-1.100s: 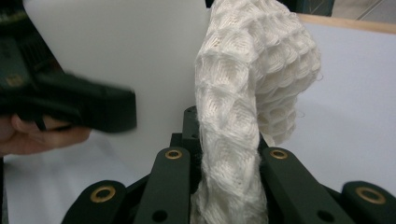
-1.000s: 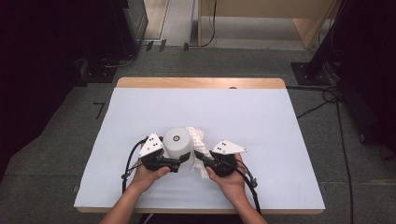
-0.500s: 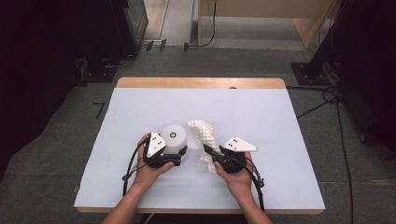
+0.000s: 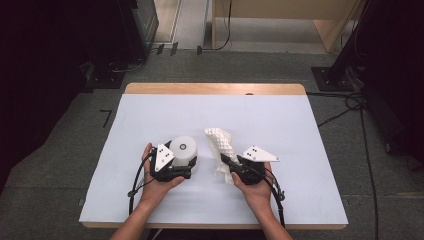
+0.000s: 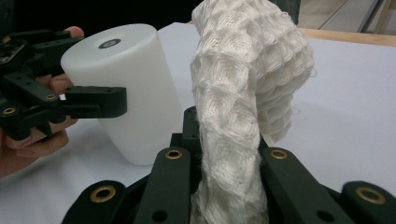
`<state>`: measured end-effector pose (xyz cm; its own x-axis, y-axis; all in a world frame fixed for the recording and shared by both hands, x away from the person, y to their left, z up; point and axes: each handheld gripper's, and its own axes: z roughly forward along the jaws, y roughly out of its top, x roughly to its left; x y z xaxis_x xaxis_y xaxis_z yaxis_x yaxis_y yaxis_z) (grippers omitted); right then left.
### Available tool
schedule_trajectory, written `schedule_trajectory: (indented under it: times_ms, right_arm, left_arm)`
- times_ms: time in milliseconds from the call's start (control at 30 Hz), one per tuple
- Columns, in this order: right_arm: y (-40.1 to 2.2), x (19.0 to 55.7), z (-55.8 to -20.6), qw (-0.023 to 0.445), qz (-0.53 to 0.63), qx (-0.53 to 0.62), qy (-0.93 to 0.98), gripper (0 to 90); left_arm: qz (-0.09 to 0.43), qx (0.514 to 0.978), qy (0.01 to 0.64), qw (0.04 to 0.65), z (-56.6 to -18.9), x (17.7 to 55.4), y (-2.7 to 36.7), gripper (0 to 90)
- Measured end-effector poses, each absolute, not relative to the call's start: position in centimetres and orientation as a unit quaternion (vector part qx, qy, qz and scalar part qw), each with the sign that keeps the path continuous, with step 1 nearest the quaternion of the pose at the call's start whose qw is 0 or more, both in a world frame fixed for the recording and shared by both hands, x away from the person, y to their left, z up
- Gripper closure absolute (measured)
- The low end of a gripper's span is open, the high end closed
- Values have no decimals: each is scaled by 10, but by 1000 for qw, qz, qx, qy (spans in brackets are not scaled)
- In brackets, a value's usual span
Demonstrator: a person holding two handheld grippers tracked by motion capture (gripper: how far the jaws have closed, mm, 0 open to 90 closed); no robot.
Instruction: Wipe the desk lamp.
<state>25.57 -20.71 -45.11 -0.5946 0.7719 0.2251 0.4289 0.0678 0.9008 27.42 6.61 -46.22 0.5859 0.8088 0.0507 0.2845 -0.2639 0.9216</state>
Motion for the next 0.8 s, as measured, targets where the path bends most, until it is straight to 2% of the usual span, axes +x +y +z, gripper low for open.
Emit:
schedule_trajectory:
  times_ms: [100, 233, 467, 533, 600, 800]
  right_arm:
    - [-207, 256, -452, 156, 538, 423, 712, 790]
    - [-206, 255, -453, 156, 536, 420, 716, 790]
    - [-206, 256, -455, 152, 535, 422, 716, 790]
    - [-205, 256, -455, 150, 537, 421, 715, 790]
    - [-203, 255, -455, 146, 537, 418, 718, 790]
    - [-193, 252, -456, 131, 542, 402, 726, 790]
  left_arm:
    - [265, 736, 398, 479, -465, 271, 59, 44]
    - [278, 734, 439, 437, -470, 275, 45, 65]
    - [258, 739, 428, 452, -469, 282, 57, 84]
    - [225, 732, 425, 482, -464, 286, 69, 84]
    - [149, 727, 398, 540, -456, 291, 83, 85]
    - [102, 736, 316, 590, -444, 284, 87, 85]
